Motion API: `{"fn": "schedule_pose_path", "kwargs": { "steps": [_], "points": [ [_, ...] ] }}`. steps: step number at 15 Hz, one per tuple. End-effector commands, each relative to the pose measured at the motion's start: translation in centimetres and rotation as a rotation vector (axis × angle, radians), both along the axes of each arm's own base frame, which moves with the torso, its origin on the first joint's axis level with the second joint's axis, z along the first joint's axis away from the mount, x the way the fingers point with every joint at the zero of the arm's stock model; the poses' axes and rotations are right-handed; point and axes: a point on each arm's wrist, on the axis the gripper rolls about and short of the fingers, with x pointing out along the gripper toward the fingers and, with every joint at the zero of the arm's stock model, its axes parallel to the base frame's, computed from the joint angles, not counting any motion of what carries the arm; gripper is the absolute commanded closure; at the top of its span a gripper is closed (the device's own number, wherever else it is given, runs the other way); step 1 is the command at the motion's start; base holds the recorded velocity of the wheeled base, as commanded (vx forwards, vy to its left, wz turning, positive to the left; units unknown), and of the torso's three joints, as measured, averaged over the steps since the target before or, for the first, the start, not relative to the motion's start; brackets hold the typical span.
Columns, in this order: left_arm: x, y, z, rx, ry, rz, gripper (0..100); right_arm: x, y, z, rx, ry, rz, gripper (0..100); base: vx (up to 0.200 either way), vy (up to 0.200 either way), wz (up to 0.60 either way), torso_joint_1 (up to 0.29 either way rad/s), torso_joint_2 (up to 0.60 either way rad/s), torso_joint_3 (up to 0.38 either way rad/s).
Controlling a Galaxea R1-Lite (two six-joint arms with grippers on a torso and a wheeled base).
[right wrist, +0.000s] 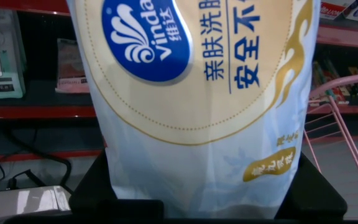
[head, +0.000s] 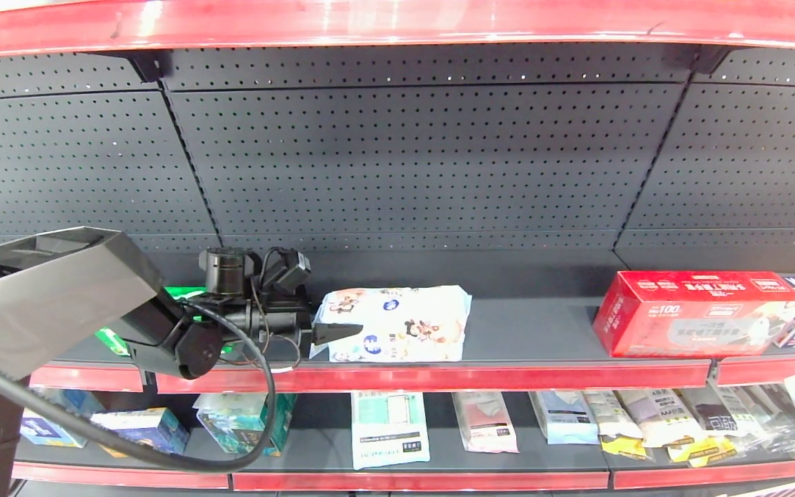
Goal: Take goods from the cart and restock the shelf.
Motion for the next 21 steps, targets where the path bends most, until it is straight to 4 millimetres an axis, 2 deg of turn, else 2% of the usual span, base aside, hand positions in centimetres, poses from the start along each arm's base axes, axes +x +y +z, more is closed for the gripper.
{"fn": "schedule_pose_path", "kwargs": {
  "steps": [1, 5, 21],
  "points": [
    [0.15, 0.29, 0.03, -0.005, 0.0, -0.001, 100, -0.01, 0.0, -0.01, -0.001, -0.001, 0.0, 100, 0.0, 0.0, 0.0, 0.0, 0.0, 0.0],
    [0.06, 0.82, -0.18, -0.015, 0.009, -0.017, 100, 0.11, -0.01, -0.01, -0.002, 0.012, 0.002, 100, 0.0, 0.0, 0.0, 0.0, 0.0, 0.0],
    [0.23, 0.43, 0.0, -0.012, -0.003, -0.015, 100, 0.03, 0.01, -0.04, 0.0, 0.004, -0.003, 100, 0.0, 0.0, 0.0, 0.0, 0.0, 0.0]
  ]
}}
